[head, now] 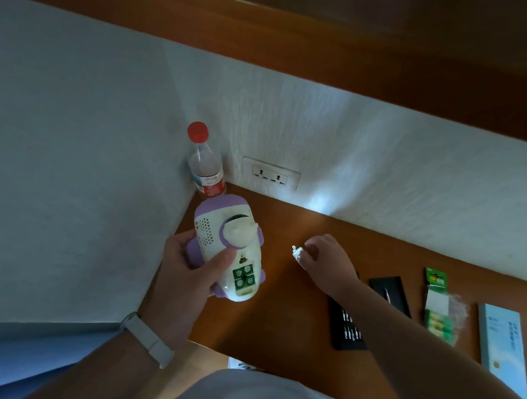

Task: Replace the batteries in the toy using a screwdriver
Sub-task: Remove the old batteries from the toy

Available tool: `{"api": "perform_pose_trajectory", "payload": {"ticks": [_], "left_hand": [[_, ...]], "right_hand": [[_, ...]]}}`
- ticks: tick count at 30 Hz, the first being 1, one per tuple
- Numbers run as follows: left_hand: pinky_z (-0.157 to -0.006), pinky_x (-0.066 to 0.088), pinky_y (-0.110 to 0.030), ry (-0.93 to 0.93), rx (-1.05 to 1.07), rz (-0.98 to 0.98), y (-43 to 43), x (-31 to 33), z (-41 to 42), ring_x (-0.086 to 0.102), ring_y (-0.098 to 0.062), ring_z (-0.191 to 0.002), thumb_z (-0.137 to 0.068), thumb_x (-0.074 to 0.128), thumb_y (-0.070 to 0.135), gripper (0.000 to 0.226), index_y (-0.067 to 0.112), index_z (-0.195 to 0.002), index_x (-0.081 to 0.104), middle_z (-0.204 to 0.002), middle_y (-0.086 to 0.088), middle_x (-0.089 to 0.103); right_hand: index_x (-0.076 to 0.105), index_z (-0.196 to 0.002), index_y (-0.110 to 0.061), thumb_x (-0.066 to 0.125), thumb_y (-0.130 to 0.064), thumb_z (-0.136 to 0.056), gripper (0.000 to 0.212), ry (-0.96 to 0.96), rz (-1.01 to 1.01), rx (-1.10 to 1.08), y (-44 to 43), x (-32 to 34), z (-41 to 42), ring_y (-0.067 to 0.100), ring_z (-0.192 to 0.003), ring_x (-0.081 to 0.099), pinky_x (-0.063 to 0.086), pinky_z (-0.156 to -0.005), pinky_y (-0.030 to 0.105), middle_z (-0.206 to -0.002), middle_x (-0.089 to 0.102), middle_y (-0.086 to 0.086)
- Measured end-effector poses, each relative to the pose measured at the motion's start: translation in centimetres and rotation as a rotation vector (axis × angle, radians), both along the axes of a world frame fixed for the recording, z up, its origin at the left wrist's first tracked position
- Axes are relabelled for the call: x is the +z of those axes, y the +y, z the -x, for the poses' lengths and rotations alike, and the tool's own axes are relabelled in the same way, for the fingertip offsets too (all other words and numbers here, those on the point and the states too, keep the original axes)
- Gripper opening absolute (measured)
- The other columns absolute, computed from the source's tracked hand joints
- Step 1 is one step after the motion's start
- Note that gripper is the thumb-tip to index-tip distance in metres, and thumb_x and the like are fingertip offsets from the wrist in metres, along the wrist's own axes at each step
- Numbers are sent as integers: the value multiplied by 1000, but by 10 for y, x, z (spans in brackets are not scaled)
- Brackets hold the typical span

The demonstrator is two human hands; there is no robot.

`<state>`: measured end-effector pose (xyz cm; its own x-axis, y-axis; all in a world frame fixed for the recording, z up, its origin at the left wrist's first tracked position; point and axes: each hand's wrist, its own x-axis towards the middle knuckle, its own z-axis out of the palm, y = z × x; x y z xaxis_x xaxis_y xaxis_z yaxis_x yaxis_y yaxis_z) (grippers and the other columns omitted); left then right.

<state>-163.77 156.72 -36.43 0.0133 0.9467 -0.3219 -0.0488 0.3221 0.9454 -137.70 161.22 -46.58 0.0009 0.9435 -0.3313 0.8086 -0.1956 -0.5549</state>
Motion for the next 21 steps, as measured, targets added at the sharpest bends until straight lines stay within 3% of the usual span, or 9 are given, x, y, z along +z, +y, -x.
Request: {"api": "perform_pose_trajectory", "payload": {"ticks": [3,7,12,15,17,21], "left_hand": [[-76,55,-69,-23,-35,-1,3,-3,-4,72,-42,-101,-81,80,25,54,9,-128,59,-118,-19,71],[-65,61,-43,-10,-19,-22,4,0,-12,73,-38,-100,-77,84,31,64,6,-129,57,-117,-20,70],[-70,63,-50,3,-44,-62,2,10,-29,73,-32,-101,-70,87,38,76,4,-130,54,-118,-16,70],[-72,63,-50,-17,-78,-84,-1,22,-44,74,-29,-101,-71,88,32,73,6,-130,53,-119,-12,71],[-72,63,-47,-6,-95,-117,-5,32,-54,74,-25,-100,-71,90,32,74,10,-131,53,-119,-7,72],[-70,63,-30,66,-101,-224,-18,55,-81,73,-9,-97,-75,81,30,62,16,-129,53,-115,3,72]], "right_hand": [[62,-109,-22,57,-35,-94,21,43,-51,-53,-11,25,1,8,-87,54,43,-75,23,-103,53,-7],[64,-107,-23,57,-34,-95,18,186,-127,-145,-38,74,11,8,-88,57,49,-76,26,-101,59,-9],[66,-109,-32,52,-35,-98,18,626,-36,-375,-78,125,35,12,-90,69,58,-87,40,-95,71,-8],[70,-105,-21,48,-18,-102,23,918,-15,-469,-95,154,44,19,-89,71,59,-83,34,-96,74,6],[69,-107,-17,48,-16,-101,23,1070,20,-542,-102,168,44,23,-92,70,59,-85,36,-101,73,13],[65,-119,-13,48,-27,-102,28,1235,73,-593,-113,184,33,25,-100,71,53,-97,51,-110,73,11]]}}
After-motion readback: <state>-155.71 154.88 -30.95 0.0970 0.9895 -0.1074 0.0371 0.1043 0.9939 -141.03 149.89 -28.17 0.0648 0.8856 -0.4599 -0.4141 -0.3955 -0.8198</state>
